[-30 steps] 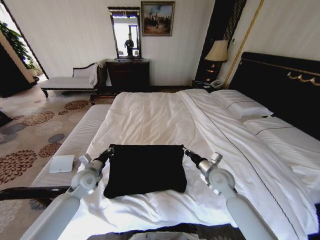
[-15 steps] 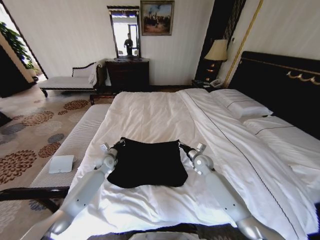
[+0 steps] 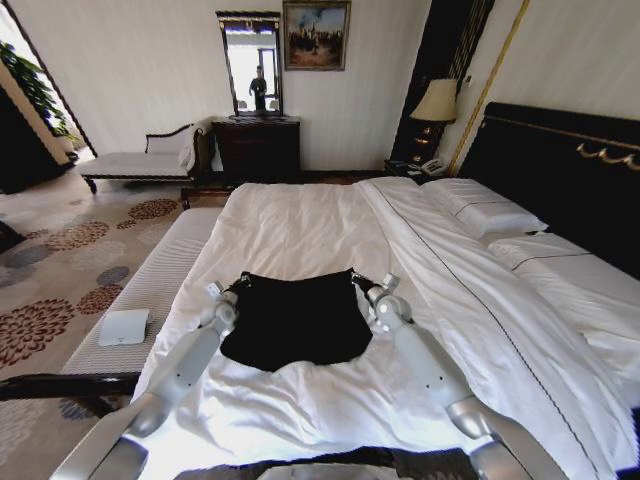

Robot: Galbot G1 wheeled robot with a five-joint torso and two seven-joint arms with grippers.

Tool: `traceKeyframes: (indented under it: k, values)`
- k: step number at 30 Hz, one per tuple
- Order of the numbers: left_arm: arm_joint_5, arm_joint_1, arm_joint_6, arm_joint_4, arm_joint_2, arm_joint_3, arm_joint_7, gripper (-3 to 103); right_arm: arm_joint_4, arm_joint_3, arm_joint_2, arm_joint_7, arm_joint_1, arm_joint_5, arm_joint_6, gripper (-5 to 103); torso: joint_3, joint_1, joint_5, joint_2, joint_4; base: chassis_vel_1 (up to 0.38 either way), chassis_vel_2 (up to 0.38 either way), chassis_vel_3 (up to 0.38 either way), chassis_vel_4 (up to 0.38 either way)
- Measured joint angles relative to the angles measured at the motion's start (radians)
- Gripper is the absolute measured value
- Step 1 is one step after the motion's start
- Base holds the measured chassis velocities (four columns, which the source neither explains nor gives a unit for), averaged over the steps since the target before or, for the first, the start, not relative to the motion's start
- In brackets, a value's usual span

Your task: Fold the clothes on the bed.

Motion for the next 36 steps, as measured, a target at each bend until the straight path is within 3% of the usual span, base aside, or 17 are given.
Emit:
traceKeyframes:
  k: [7, 13, 17, 26, 36]
  values:
    - [0.023, -0.007, -0.017, 0.056, -0.053, -0.019, 0.034, 1, -0.054, 0.002, 0.031, -0.020, 0.009, -0.023, 0.025, 0, 0.000, 0.000, -0.0001, 0.000, 0.0001, 0.000, 0.000, 0.000, 0.000]
    - [0.041, -0.003, -0.032, 0.046, -0.033, -0.018, 0.039, 1, -0.062, 0.005, 0.025, -0.029, 0.001, -0.050, 0.043, 0, 0.000, 0.000, 0.0001, 0.000, 0.0003, 0.000, 0.000, 0.000, 0.000]
    - [0.090, 0.044, -0.046, -0.002, -0.001, -0.027, 0.068, 1, -0.027, 0.025, 0.017, -0.049, -0.067, -0.089, 0.064, 0, 0.000, 0.000, 0.0001, 0.000, 0.0001, 0.000, 0.000, 0.000, 0.000]
    - [0.111, 0.176, -0.063, -0.121, 0.005, -0.096, 0.071, 1, 0.072, 0.075, 0.023, -0.085, -0.223, -0.235, 0.146, 0, 0.000, 0.000, 0.0000, 0.000, 0.0001, 0.000, 0.000, 0.000, 0.000]
    - [0.183, 0.353, -0.166, -0.263, 0.009, -0.173, 0.081, 1, 0.191, 0.148, 0.022, -0.105, -0.384, -0.374, 0.218, 0, 0.000, 0.000, -0.0002, 0.000, 0.0003, 0.000, 0.000, 0.000, 0.000]
